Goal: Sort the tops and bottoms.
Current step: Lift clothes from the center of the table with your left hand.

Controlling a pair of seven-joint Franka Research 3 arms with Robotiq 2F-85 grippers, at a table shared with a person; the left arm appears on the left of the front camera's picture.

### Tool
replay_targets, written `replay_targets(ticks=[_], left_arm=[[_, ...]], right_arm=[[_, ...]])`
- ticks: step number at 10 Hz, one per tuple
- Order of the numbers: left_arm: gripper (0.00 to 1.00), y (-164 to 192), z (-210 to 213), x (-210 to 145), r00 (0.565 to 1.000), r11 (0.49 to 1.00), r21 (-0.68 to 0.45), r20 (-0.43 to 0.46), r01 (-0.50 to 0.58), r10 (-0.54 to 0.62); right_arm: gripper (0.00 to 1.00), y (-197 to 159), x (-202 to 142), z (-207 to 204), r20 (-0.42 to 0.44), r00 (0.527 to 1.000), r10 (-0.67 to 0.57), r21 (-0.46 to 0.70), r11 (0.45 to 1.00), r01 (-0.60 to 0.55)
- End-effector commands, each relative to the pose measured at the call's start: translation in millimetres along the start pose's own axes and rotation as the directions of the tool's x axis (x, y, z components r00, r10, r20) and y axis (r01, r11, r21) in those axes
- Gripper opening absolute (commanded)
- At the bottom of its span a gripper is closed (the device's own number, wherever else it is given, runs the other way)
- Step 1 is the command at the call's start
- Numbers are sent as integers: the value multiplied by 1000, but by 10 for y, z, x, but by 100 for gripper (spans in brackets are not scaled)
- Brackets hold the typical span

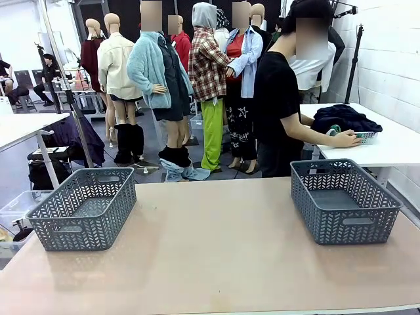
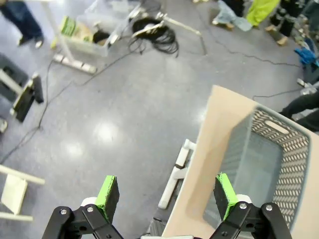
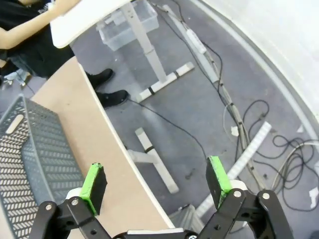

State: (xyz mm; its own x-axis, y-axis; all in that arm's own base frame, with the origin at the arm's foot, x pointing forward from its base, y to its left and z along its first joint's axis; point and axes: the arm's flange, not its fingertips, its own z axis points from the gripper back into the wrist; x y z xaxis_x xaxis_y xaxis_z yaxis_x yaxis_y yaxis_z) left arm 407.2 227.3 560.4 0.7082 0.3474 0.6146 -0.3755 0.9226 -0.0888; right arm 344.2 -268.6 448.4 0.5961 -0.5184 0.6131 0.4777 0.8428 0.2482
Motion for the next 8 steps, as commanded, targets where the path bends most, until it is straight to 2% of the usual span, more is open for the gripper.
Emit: replay_targets(ticks=[1, 4, 5, 8], left_arm=[[100, 104, -263, 282, 988, 994, -7, -110, -107, 106], [100, 231, -592, 342, 975, 988, 18, -161, -156, 156], [100, 176, -550, 208, 985, 995, 14, -140, -101, 102], [100, 176, -550, 208, 985, 995, 14, -140, -101, 102]], right_arm=[[100, -37, 125, -336, -45, 997, -65, -7, 998, 65], [100, -73, 180, -601, -109, 990, -87, 18, 996, 89], [100, -48, 42, -371, -65, 997, -53, -27, 998, 51], [100, -48, 42, -371, -65, 997, -53, -27, 998, 51]])
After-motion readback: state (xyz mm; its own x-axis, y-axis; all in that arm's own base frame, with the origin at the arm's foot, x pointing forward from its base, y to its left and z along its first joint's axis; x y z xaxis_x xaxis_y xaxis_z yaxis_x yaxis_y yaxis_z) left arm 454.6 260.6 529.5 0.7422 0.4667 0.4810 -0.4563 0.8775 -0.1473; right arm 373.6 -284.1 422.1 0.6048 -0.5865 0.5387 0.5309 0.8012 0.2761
